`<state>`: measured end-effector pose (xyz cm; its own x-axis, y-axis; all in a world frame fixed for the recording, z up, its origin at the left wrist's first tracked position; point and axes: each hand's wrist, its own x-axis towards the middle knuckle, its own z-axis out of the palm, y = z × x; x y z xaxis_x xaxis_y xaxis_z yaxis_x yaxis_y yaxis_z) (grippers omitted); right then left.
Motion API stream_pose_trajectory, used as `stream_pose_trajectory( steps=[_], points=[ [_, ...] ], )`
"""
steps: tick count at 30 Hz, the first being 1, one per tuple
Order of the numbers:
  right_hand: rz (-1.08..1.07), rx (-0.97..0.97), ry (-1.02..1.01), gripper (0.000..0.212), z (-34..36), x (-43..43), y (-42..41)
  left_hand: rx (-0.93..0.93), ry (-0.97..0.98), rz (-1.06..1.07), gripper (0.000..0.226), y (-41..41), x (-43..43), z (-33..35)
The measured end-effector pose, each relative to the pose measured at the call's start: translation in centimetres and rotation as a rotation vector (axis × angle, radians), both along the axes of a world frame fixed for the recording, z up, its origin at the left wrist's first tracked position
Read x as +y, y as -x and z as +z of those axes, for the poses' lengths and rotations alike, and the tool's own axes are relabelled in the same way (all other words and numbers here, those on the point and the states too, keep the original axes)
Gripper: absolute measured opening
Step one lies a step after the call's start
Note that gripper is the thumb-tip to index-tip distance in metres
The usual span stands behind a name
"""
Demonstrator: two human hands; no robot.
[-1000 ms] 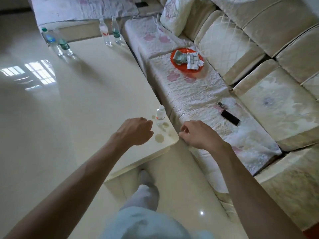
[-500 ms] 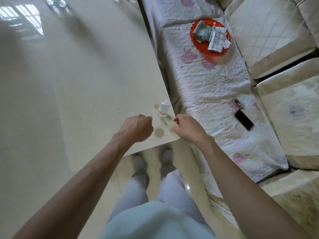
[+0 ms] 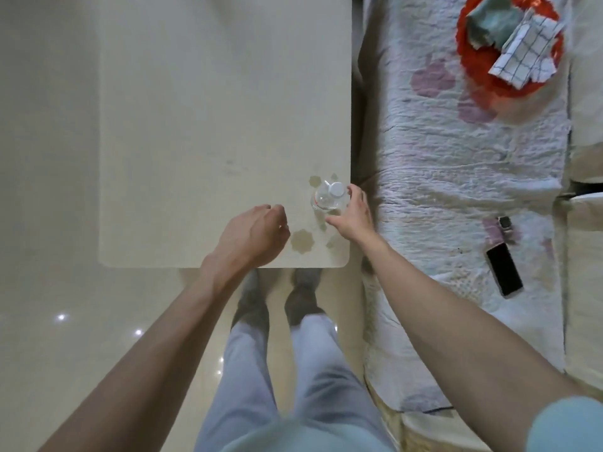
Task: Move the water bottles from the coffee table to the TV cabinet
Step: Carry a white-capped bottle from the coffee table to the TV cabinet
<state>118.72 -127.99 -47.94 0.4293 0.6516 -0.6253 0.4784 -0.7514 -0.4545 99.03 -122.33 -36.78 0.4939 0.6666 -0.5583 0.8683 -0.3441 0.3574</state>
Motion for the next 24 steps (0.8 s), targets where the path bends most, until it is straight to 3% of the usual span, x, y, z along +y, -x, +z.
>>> stream_pose_trajectory(
  steps=[3,7,12,18,24],
  points=[
    [0.025,0.024,-0.087,0.089,-2.3,1.1,0.1,-0.015,0.009,0.080,0.022,0.7,0.3,0.0],
    [0.023,-0.005,-0.150,0.073,-4.4,1.3,-0.3,-0.019,-0.002,0.164,0.022,1.2,0.4,0.3],
    [0.020,-0.059,-0.181,0.068,-3.5,0.8,-0.4,-0.043,0.052,0.253,0.023,1.3,0.4,2.2],
    [0.089,-0.080,-0.328,0.070,5.1,-0.4,0.2,-0.141,0.135,0.469,0.020,3.0,-0.2,6.2],
    [0.215,-0.042,-0.510,0.073,18.1,0.0,1.7,-0.282,0.068,0.577,0.019,4.9,-2.4,11.1]
  ],
)
